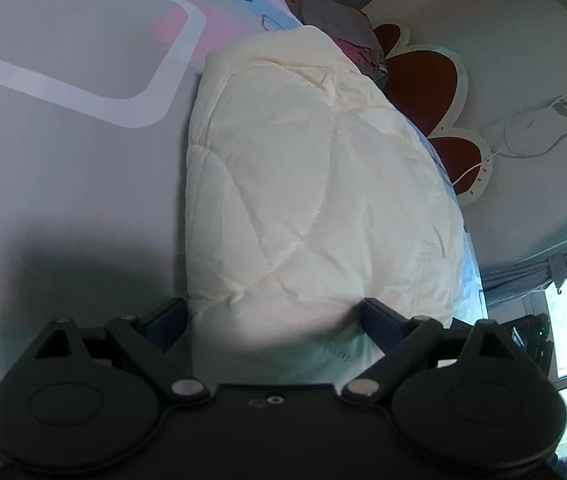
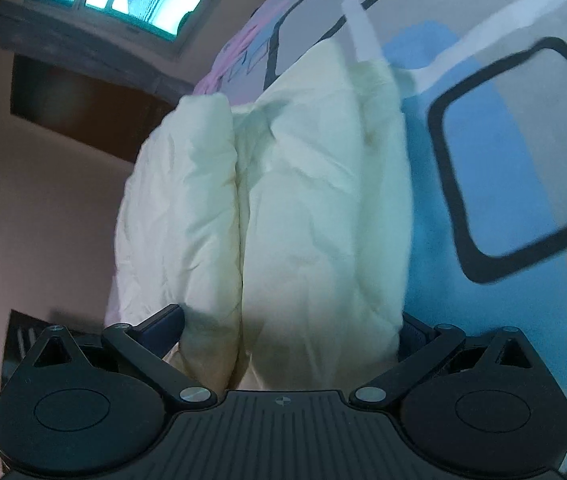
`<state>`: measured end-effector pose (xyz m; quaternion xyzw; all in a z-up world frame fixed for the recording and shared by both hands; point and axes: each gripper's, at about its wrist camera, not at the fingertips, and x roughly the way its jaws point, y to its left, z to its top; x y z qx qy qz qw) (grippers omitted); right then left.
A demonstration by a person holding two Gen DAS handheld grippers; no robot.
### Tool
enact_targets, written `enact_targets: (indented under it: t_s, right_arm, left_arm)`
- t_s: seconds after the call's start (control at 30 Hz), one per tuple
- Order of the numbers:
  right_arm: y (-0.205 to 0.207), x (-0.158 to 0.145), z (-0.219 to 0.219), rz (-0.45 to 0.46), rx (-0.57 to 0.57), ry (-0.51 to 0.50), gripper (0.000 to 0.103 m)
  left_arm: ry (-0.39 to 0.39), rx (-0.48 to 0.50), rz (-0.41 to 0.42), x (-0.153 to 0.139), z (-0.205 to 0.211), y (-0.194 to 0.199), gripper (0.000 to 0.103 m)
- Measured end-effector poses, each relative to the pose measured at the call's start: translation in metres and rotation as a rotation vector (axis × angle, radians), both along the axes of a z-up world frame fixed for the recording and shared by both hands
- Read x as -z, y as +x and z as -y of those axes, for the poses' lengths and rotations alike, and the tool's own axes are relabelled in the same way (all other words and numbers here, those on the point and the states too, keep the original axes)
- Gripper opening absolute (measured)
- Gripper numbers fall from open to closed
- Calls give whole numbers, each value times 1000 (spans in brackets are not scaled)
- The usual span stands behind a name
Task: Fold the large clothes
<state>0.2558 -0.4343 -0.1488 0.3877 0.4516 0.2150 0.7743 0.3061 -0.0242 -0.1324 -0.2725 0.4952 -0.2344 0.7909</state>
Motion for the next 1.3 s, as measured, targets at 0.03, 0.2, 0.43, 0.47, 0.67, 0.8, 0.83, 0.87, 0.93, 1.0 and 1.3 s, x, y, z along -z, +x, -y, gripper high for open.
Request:
enact_targets:
  t_s: [0.03,0.2,0.43,0.47,0.67,0.8,0.83,0.87,0.93,1.0,1.3]
  right_arm:
    - [3,-2,-3,1,-4,-17,103]
    - [7,-12,-16,38,-35,-74,72]
    - [-6,-50,-37,137,-39,-135,59]
    - [-5,-57,-41,154,-41,-142,59]
    - [17,-96,-100,252,-67,-186,59]
    - [49,-115,-158,307,-100,-194,59]
    - [57,-117,-173,320,-108,-196,59]
    - [64,-120,-188,332,-118,-197,59]
    - [82,-122,-222,350,-140,-199,59]
    - [97,-117,-257,355,-160,-189,59]
    - [118,-25,-353,217,-170,-153,58]
  left_arm:
    - [-6,3,5,-1,1,1,87]
    - [26,31,105,-10,11,-1,78]
    - [16,86,224,-41,8,-7,69]
    - [8,91,241,-46,5,-6,69]
    - [8,83,331,-79,-36,7,69]
    - [16,42,376,-95,-85,18,69]
    - [22,30,385,-98,-98,21,69]
    - [28,17,393,-101,-112,24,69]
    - [43,-5,400,-104,-137,30,69]
    - [64,-29,394,-103,-164,36,69]
    - [151,-58,267,-45,-249,52,70]
